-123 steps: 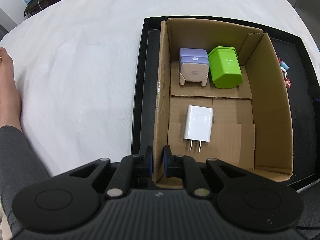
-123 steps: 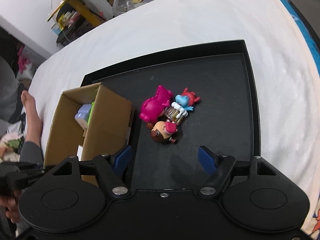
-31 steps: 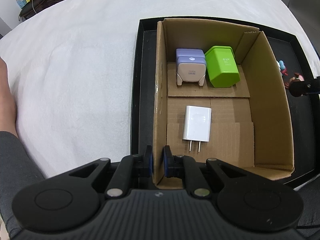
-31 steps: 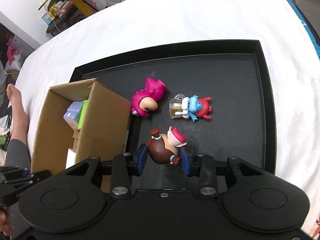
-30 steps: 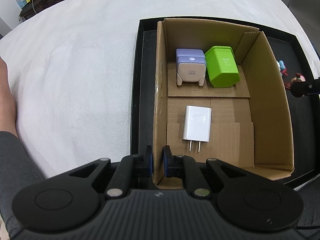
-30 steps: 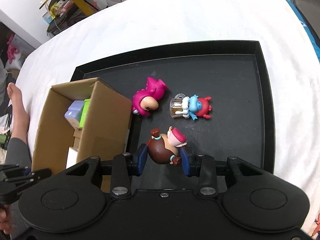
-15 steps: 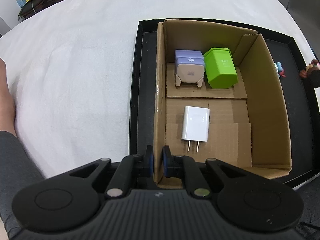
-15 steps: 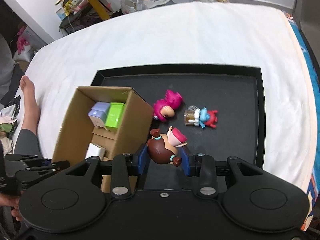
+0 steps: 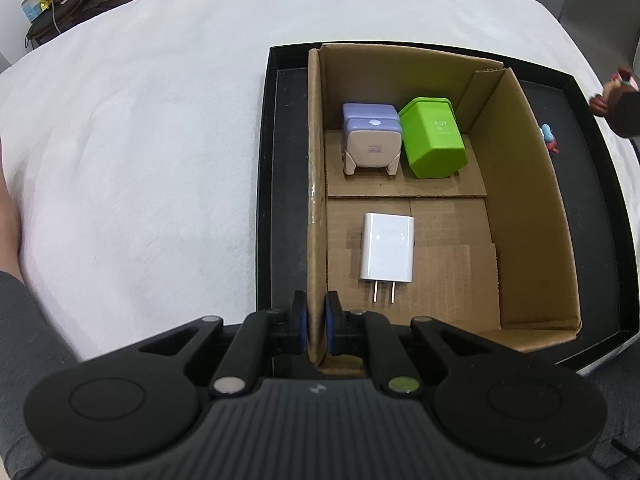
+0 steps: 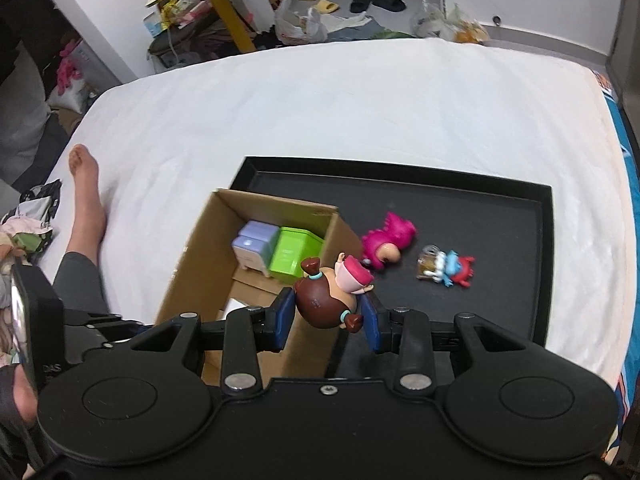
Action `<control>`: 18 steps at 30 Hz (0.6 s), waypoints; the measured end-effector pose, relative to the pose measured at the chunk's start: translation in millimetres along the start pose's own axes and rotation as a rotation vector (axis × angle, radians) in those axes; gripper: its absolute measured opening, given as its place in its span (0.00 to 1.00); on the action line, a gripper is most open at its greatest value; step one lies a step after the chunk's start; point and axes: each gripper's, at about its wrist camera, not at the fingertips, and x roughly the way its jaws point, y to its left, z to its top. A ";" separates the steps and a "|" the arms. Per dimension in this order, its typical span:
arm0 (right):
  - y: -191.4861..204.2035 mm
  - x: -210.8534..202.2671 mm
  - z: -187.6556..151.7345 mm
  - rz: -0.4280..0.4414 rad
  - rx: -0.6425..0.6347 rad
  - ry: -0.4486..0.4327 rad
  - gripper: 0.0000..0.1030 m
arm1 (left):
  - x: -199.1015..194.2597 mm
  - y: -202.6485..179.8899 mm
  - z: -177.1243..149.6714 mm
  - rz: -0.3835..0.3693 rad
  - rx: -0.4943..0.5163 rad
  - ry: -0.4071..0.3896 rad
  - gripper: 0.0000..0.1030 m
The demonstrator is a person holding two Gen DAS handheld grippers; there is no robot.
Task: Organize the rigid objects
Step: 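Lift the doll figurine and carry it over the box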
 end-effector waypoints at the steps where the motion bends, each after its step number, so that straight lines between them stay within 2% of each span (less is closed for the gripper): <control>1: 4.1 0.1 1.0 0.001 -0.006 0.000 0.34 | 0.0 0.4 -0.5 -0.002 0.003 -0.003 0.08; 18: 62.3 26.9 5.4 0.019 -0.064 0.035 0.35 | -6.3 11.1 -6.1 -0.061 0.014 -0.037 0.08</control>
